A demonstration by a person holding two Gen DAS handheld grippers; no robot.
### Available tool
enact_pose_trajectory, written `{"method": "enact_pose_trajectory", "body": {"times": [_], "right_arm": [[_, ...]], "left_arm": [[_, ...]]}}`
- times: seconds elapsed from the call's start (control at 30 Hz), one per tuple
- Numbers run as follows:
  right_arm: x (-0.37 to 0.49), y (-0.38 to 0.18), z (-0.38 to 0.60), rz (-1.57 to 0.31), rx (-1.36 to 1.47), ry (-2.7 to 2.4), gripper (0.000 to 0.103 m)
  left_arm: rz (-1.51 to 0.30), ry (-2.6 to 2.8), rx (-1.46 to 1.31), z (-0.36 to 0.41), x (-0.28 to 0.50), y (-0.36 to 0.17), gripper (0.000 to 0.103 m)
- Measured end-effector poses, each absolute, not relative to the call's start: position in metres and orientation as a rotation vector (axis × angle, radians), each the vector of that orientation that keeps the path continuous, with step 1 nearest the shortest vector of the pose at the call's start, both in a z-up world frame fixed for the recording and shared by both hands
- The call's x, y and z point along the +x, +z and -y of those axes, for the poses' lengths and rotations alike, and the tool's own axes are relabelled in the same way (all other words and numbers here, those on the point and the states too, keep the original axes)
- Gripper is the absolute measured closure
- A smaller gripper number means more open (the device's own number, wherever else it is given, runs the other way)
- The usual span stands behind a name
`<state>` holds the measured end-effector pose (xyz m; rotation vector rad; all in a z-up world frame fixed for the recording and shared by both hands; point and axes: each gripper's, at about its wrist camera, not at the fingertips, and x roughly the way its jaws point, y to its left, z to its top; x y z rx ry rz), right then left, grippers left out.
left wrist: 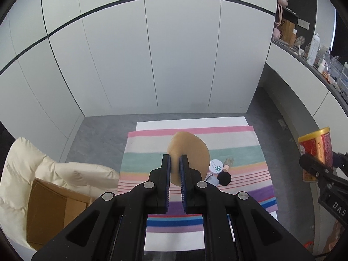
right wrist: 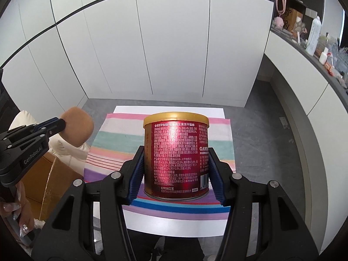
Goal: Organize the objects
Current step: 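Lift the red can with the right tool while the left tool lifts the beige sponge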
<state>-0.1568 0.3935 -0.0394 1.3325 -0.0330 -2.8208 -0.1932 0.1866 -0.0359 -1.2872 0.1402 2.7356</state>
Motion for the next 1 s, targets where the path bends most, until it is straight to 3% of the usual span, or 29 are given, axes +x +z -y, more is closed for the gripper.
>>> {"method": "enact_pose_trajectory", "body": {"times": [1.0], "right_arm": [[-0.029,-0.062,-0.394,0.083,1.405,-2.803,0.047]], "left_arm": [[-0.156,2.738,-1.219,-0.171,-0.051,-0.016,0.094]]}}
